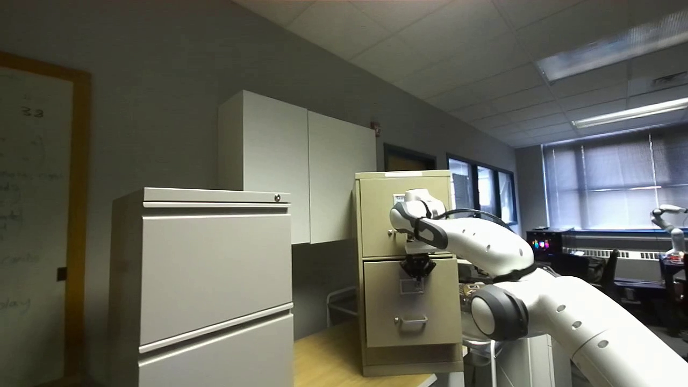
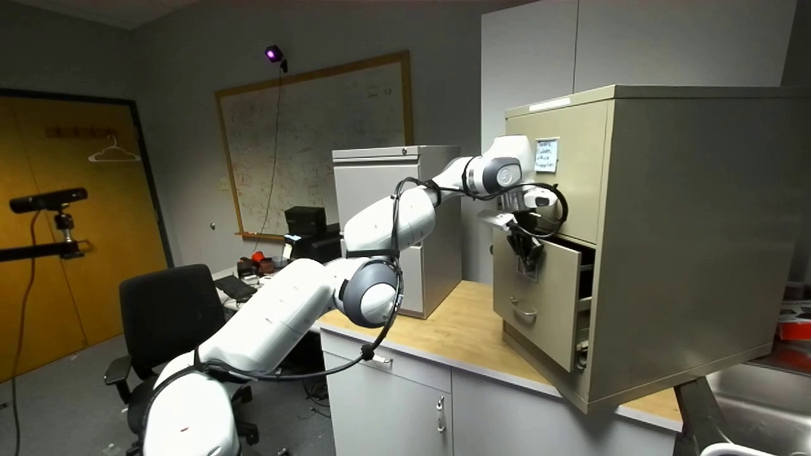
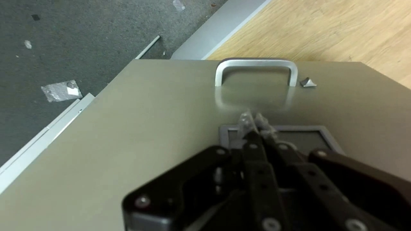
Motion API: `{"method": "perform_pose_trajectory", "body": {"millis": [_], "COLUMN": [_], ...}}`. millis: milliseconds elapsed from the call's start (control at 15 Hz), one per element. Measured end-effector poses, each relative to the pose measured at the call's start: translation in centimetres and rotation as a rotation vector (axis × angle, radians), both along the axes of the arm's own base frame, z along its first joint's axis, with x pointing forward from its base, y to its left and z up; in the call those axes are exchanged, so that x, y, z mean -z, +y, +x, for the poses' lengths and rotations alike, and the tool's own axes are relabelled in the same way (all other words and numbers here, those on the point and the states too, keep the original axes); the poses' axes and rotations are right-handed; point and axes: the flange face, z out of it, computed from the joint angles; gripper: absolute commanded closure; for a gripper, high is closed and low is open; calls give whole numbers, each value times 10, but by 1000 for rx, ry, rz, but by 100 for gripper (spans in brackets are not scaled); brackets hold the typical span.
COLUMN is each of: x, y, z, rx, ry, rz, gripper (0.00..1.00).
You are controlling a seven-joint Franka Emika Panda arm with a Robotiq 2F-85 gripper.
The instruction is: Close the bottom drawer of the cabinet at the right
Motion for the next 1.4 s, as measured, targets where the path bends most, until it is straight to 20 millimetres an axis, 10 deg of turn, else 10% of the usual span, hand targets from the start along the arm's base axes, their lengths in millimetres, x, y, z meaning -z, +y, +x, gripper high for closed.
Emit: {"method": "perform_pose_trajectory", "body": {"millis": [1400], "x": [2], "y": [8], "z": [5], "rx": [120], "ry": [39], "rz": [-102], "gripper": [100]}}
